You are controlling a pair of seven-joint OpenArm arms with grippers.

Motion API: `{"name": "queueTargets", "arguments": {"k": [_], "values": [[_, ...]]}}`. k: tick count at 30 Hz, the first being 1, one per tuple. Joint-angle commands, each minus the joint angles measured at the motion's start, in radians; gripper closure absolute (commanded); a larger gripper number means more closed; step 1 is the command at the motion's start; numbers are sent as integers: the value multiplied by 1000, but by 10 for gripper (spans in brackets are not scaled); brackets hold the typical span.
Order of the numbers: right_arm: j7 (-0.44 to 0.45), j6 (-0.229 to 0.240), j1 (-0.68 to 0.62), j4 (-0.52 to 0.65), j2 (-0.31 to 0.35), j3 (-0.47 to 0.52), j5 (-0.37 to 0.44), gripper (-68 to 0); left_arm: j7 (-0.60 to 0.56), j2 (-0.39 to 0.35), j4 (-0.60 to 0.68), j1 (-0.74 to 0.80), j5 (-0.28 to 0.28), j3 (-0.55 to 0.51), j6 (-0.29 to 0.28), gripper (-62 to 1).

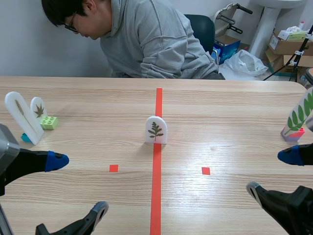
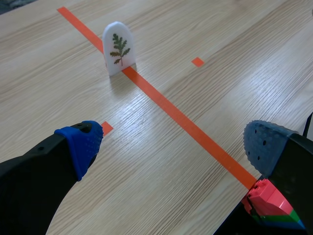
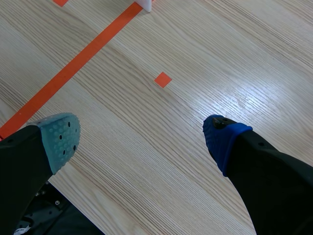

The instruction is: Do the leaf sorting experiment

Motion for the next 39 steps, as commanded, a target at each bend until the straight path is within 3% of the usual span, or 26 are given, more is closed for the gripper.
{"name": "queueTargets", "arguments": {"k": [1, 13, 18, 21, 24, 29, 35, 39], "values": [[14, 3, 11, 14, 8, 3, 14, -514, 8, 7, 19, -21, -10, -3, 1, -618], [19, 3, 16, 14, 8, 3, 2, -514, 69, 7, 19, -88, -11, -3, 1, -617], [25, 3, 103, -16, 8, -1, -138, -515, 66, 7, 19, -89, -11, -3, 1, -617], [53, 8, 199, -93, 11, -20, -170, -515, 65, 7, 19, -89, -11, -3, 1, -617], [63, 53, 305, -192, 29, -78, -172, -515, 66, 7, 19, -89, -11, -3, 1, -617], [68, 80, 494, -365, 31, -216, -175, -567, 66, 7, 19, -89, -10, -3, 2, -617], [72, 91, 757, -577, 25, -425, -175, -567, 67, 7, 19, -89, -10, -3, 2, -617], [74, 91, 923, -721, -16, -560, -182, -567, 66, 7, 19, -89, -10, -3, 2, -617]]}}
